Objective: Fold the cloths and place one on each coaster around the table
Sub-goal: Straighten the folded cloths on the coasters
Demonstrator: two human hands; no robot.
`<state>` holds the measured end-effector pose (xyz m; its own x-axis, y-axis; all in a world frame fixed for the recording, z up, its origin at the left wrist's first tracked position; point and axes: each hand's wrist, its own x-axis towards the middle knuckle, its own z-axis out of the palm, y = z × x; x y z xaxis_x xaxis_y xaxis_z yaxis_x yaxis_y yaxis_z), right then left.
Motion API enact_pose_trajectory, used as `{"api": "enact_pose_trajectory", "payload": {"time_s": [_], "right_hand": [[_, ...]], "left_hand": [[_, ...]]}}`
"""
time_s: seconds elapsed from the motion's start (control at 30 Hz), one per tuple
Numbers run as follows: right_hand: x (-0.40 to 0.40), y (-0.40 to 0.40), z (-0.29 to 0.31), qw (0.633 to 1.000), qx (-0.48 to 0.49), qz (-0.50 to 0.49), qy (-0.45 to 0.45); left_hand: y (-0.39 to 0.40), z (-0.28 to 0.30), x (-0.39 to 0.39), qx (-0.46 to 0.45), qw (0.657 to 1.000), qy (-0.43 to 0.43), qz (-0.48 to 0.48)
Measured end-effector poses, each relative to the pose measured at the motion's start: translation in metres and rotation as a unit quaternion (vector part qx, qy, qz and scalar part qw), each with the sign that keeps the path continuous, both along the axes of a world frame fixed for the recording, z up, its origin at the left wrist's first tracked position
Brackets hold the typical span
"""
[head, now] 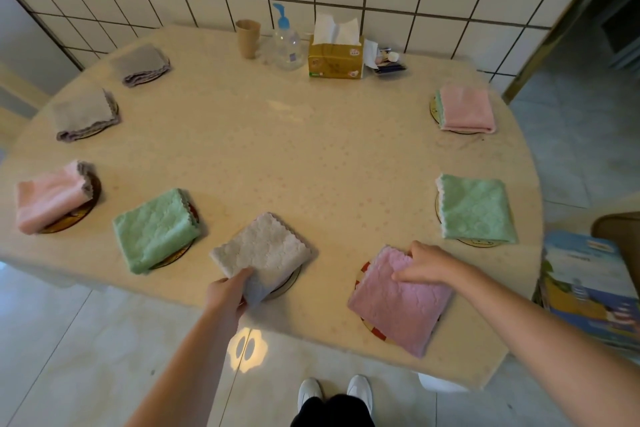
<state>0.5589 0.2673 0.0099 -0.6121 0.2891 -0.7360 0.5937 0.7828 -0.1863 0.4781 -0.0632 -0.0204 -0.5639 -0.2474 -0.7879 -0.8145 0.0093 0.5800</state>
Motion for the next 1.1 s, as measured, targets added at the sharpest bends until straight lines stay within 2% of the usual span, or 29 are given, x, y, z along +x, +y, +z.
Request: {"api": "enact_pose_trajectory", "payload": {"time_s": [0.13, 0.33, 0.4, 0.5, 0.57, 0.67, 0.83, 0.9, 0.97, 1.03, 1.1], "right_hand": [[0.001, 0.006, -0.007, 0.993, -0.088, -0.072, 0.018], [0.010, 0.010, -0.001, 0.964, -0.211, -0.156, 0.049], [0.016, 0.011, -0.002, 0.927, -0.281, -0.241, 0.059], [0.028, 0.008, -0.006, 0.839, -0.369, -0.387, 0.097], [0.040, 0.003, -0.011, 0.811, -0.385, -0.428, 0.107], [0.060, -0.006, -0.020, 0.820, -0.354, -0.440, 0.099], [0.068, -0.006, -0.029, 0.828, -0.325, -0.441, 0.117], [0.069, -0.005, -0.032, 0.824, -0.330, -0.444, 0.125], [0.072, -0.006, -0.034, 0.841, -0.314, -0.423, 0.125], [0.076, -0.007, -0.033, 0.870, -0.275, -0.390, 0.128], [0.078, -0.009, -0.030, 0.883, -0.256, -0.371, 0.131]], "left_hand": [[0.000, -0.001, -0.004, 0.066, 0.997, -0.005, 0.036], [-0.011, -0.011, -0.003, 0.094, 0.995, 0.025, 0.017], [-0.017, -0.010, -0.004, 0.100, 0.994, 0.043, -0.021], [-0.027, -0.004, -0.012, 0.078, 0.986, 0.053, -0.139], [-0.030, 0.001, -0.022, 0.050, 0.971, 0.057, -0.225], [-0.032, 0.006, -0.043, -0.004, 0.951, 0.065, -0.303], [-0.025, 0.015, -0.072, -0.083, 0.915, 0.104, -0.382], [-0.020, 0.019, -0.078, -0.085, 0.905, 0.116, -0.401], [-0.019, 0.017, -0.080, -0.092, 0.900, 0.116, -0.410], [-0.022, 0.010, -0.080, -0.124, 0.901, 0.098, -0.405], [-0.024, 0.007, -0.077, -0.165, 0.908, 0.073, -0.377]]}}
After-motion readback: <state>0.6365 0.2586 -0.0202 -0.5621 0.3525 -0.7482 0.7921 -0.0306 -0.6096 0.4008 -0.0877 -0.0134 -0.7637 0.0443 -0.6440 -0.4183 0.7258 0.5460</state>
